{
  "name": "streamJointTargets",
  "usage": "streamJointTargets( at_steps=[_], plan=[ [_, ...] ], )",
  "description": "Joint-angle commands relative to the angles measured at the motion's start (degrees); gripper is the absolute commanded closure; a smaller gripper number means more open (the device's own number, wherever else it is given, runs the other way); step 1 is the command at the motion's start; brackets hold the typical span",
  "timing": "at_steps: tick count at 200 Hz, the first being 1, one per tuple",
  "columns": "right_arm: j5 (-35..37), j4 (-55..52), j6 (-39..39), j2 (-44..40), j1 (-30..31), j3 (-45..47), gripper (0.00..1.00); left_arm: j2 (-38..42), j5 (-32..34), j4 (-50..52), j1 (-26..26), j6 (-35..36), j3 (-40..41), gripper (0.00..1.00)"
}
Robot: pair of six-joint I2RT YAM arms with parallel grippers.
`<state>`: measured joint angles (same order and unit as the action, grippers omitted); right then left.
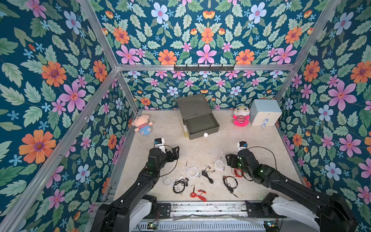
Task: Place the wired earphones into the drawer by color
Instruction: Pick up the wired earphones from the center of the board.
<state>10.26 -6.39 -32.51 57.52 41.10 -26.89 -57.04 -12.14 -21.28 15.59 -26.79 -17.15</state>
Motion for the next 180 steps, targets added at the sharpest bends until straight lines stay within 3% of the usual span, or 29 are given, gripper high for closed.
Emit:
streamJointTargets(
  at_steps=[1, 42, 102, 180],
  plan=[
    [-1.0, -1.5, -2.2, 0.2, -0.1, 1.1, 0.31, -0.8, -2.3, -4.3, 0.0, 2.0, 0.3, 0.01],
    [-6.7, 3.1, 0.9, 6.4, 0.0, 0.3, 0.39, -0.9, -3.3, -6.5, 0.1, 2.8, 1.7, 0.01],
    [-9.8, 5.7, 3.3, 16.5, 0.0, -3.8, 0.49, -0.3, -3.3, -8.1, 0.2, 3.6, 2.9, 0.01],
    [-9.7, 6.5, 3.3, 23.0, 0.0, -4.6, 0.62, -0.1, -3.3, -7.9, 0.2, 3.6, 2.9, 0.01]
  ],
)
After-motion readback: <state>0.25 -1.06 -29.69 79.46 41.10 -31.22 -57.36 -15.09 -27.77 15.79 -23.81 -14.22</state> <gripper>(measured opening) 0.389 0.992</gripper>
